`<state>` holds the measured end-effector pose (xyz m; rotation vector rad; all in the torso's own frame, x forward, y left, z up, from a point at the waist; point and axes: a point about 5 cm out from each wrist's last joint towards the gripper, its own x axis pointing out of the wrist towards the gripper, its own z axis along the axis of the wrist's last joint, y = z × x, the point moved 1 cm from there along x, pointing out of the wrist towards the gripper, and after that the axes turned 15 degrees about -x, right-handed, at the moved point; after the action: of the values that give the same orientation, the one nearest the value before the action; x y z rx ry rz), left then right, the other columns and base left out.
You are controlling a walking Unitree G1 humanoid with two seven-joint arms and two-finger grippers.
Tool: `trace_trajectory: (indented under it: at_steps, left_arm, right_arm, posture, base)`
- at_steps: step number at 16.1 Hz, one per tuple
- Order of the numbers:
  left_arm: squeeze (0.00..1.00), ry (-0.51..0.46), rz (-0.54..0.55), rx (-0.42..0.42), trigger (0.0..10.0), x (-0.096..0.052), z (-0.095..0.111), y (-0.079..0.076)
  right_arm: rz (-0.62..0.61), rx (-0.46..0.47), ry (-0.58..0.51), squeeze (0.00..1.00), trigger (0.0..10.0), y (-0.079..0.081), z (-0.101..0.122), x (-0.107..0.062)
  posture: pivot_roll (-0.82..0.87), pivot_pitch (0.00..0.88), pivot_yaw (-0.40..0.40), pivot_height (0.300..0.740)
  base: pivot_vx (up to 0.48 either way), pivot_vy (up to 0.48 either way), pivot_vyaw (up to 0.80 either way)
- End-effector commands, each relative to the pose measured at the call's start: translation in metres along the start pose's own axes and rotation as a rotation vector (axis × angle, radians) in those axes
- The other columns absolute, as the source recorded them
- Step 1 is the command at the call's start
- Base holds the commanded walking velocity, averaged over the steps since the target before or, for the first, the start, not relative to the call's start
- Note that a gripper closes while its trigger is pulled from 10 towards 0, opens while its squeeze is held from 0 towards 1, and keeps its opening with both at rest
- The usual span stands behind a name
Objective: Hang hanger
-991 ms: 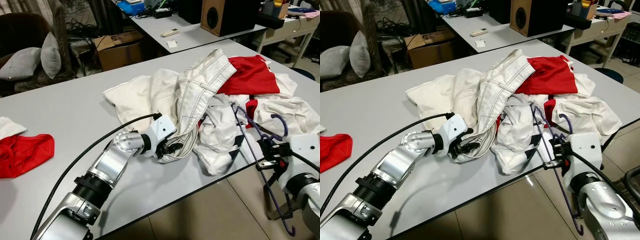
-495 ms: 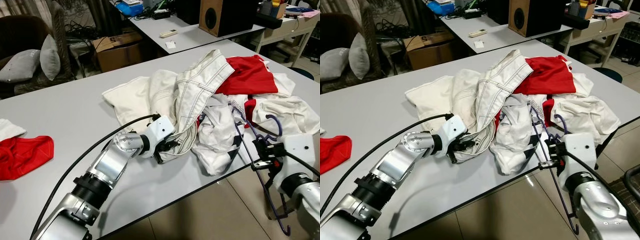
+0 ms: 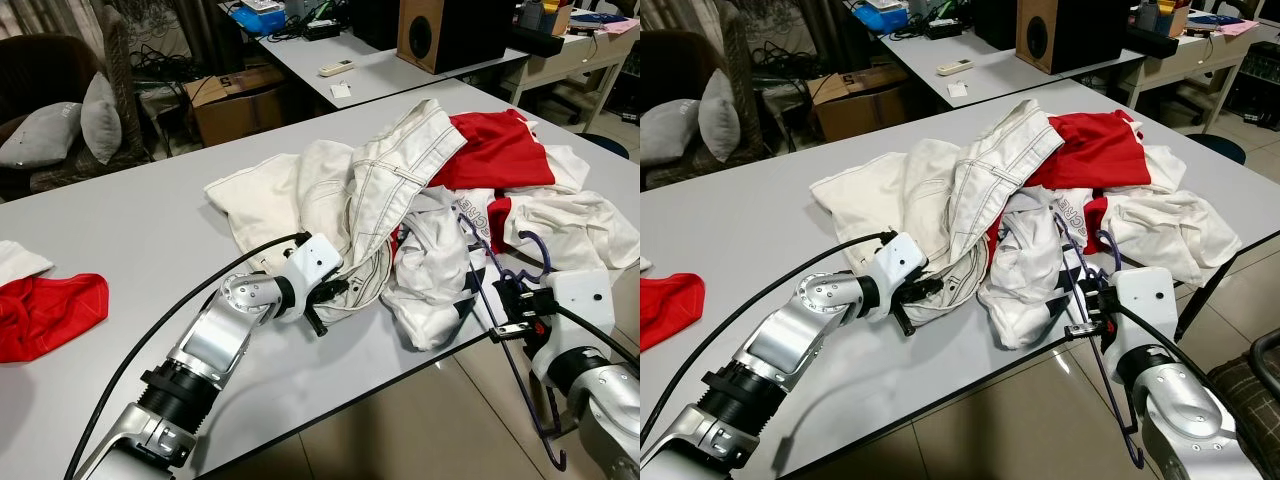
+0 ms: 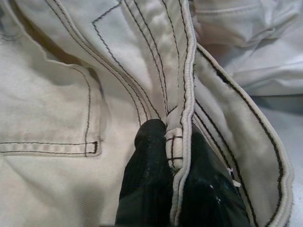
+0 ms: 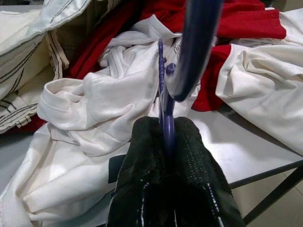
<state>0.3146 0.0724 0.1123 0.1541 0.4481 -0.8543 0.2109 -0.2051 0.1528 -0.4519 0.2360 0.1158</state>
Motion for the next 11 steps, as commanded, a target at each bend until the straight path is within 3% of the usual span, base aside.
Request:
trace_trajectory:
  at_steps: [1,4,5,7,9,11]
  left_arm:
    - [0.0,-0.006,0.043,-0.003,0.0,-0.006,-0.001,0.006]
    - [0.0,-0.166,0.131,0.033,0.0,-0.012,0.02,0.014]
    - [0.0,-0.302,0.204,0.047,0.0,-0.022,0.043,0.022]
    - [0.0,-0.407,0.269,0.077,0.0,-0.033,0.065,0.031]
    - [0.0,-0.518,0.323,0.153,0.0,-0.05,0.092,0.039]
    - [0.0,-0.627,0.351,0.287,0.0,-0.072,0.118,0.045]
  right_arm:
    - [0.001,-0.001,-0.021,0.0,10.0,0.002,0.004,0.002]
    - [-0.019,0.016,-0.055,0.0,10.0,0.003,0.009,0.002]
    - [-0.013,0.027,-0.095,0.0,10.0,0.005,0.015,0.003]
    - [0.015,0.044,-0.137,0.0,10.0,0.007,0.021,0.004]
    - [0.061,0.05,-0.168,0.0,10.0,0.007,0.028,0.007]
    - [0.132,0.1,-0.157,0.0,10.0,0.007,0.033,0.018]
  posture:
    - [-0.19,0.0,0.142,0.74]
    - [-0.19,0.0,0.15,0.74]
    - [-0.19,0.0,0.155,0.74]
    - [-0.19,0.0,0.16,0.74]
    - [-0.19,0.0,0.164,0.74]
    - [-0.18,0.0,0.153,0.74]
  base:
    - [0.0,0.0,0.0]
    - [0.0,0.0,0.0]
    - [0.0,0.0,0.0]
    - [0.0,0.0,0.0]
    - [0.0,0.0,0.0]
    - [0.0,0.0,0.0]
